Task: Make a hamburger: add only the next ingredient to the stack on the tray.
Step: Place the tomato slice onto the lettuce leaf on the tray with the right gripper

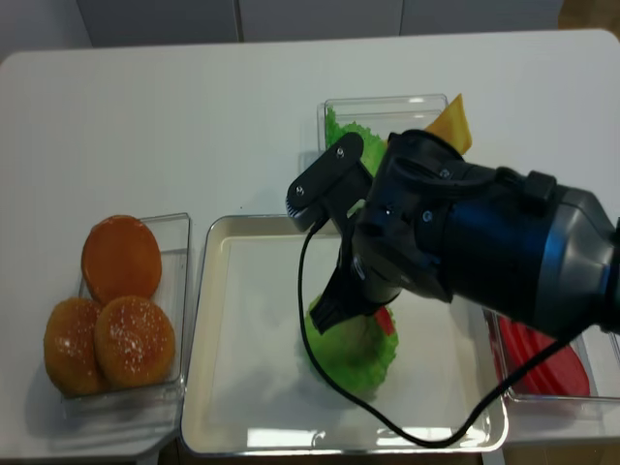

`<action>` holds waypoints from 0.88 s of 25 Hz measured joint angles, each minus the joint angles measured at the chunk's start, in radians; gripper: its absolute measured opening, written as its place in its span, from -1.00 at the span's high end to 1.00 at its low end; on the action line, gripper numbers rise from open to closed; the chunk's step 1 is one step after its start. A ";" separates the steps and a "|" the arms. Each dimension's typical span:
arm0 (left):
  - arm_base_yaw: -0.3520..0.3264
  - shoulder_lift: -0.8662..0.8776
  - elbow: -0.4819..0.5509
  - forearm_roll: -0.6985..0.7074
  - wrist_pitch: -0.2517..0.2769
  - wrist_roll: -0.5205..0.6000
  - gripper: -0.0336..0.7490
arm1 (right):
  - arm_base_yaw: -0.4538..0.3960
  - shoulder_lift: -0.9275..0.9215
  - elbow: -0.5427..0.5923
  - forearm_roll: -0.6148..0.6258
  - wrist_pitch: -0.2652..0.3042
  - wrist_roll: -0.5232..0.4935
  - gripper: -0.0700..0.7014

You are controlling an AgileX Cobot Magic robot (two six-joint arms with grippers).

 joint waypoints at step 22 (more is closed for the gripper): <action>0.000 0.000 0.000 0.000 0.000 0.000 0.36 | 0.000 0.004 -0.002 0.099 0.002 0.000 -0.34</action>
